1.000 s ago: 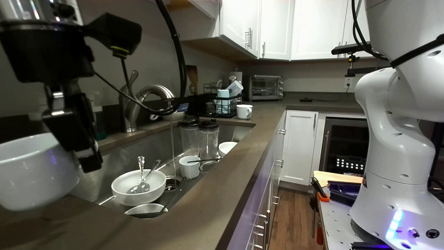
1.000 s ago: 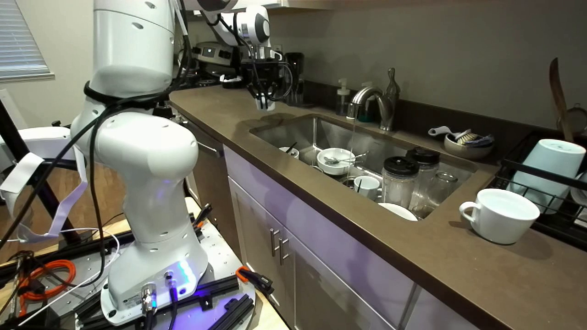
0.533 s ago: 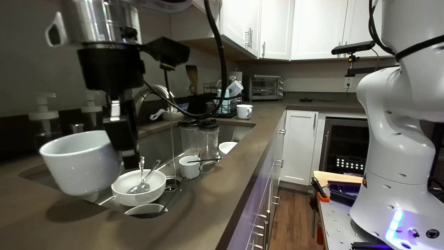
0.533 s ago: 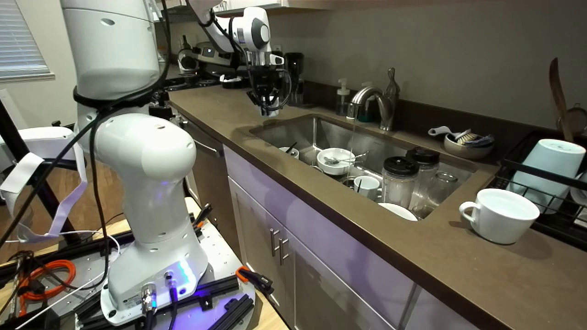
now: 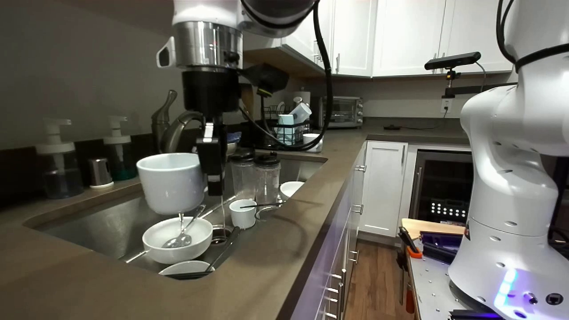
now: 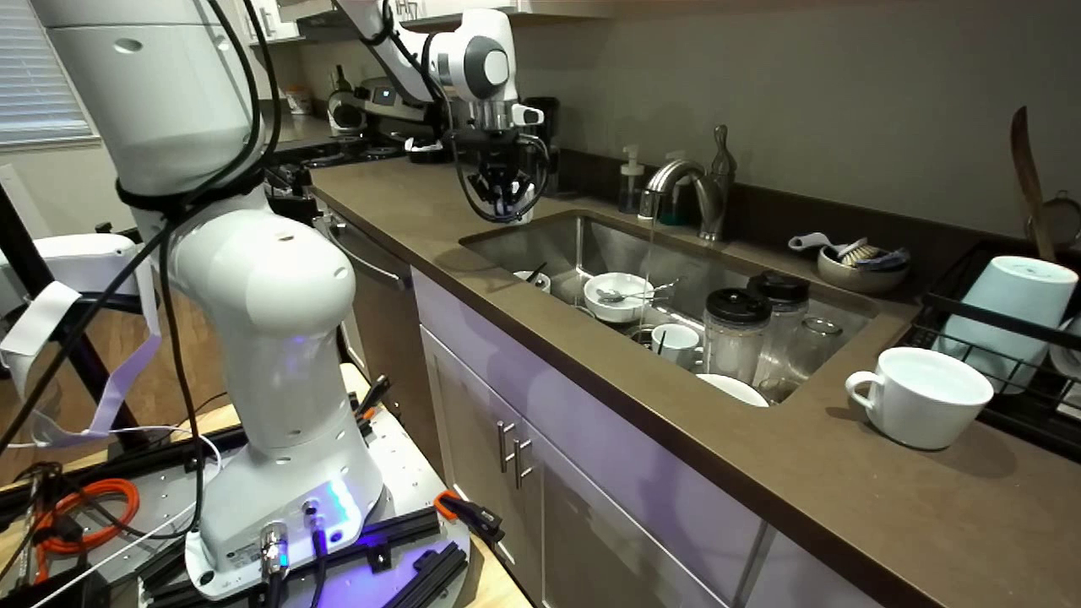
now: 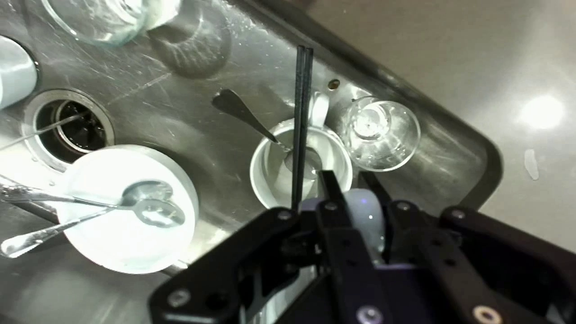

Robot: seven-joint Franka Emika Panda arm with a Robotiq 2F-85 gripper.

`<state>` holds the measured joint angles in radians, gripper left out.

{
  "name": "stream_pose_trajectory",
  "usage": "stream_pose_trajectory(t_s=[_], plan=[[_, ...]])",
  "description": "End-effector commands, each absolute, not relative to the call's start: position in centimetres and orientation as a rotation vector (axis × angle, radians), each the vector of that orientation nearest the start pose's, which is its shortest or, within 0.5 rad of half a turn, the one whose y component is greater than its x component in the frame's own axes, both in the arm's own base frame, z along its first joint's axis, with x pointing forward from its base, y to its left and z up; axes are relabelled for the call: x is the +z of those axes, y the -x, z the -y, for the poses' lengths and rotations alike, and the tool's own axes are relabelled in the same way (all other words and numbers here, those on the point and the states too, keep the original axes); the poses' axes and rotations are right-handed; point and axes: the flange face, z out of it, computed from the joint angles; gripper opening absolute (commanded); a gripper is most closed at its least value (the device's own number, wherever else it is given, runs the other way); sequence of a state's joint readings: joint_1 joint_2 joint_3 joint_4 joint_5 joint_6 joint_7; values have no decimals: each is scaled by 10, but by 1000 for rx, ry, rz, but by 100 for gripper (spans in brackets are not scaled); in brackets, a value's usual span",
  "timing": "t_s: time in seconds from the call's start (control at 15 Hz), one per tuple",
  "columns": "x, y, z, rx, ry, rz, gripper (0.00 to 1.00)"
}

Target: Pick up the mug on the left, place it under the running faucet then place it on the right side of the countertop

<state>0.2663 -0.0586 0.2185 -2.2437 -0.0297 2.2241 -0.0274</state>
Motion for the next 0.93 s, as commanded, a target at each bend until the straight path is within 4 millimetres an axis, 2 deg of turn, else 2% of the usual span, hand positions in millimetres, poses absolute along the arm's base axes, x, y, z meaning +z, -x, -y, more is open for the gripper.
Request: stream_pose_trajectory(t_s=[0.0, 0.13, 0.27, 0.33, 0.4, 0.73, 0.8, 0.87], plan=[[417, -464, -209, -131, 3057, 735, 5], [423, -473, -199, -136, 3066, 696, 5], [425, -485, -199, -135, 3068, 677, 5], [415, -477, -198, -125, 3089, 683, 4], [415, -479, -197, -125, 3089, 679, 16], [409, -478, -197, -105, 3090, 684, 16], [409, -478, -197, -105, 3090, 684, 4], [401, -483, -209, -98, 3094, 684, 4]])
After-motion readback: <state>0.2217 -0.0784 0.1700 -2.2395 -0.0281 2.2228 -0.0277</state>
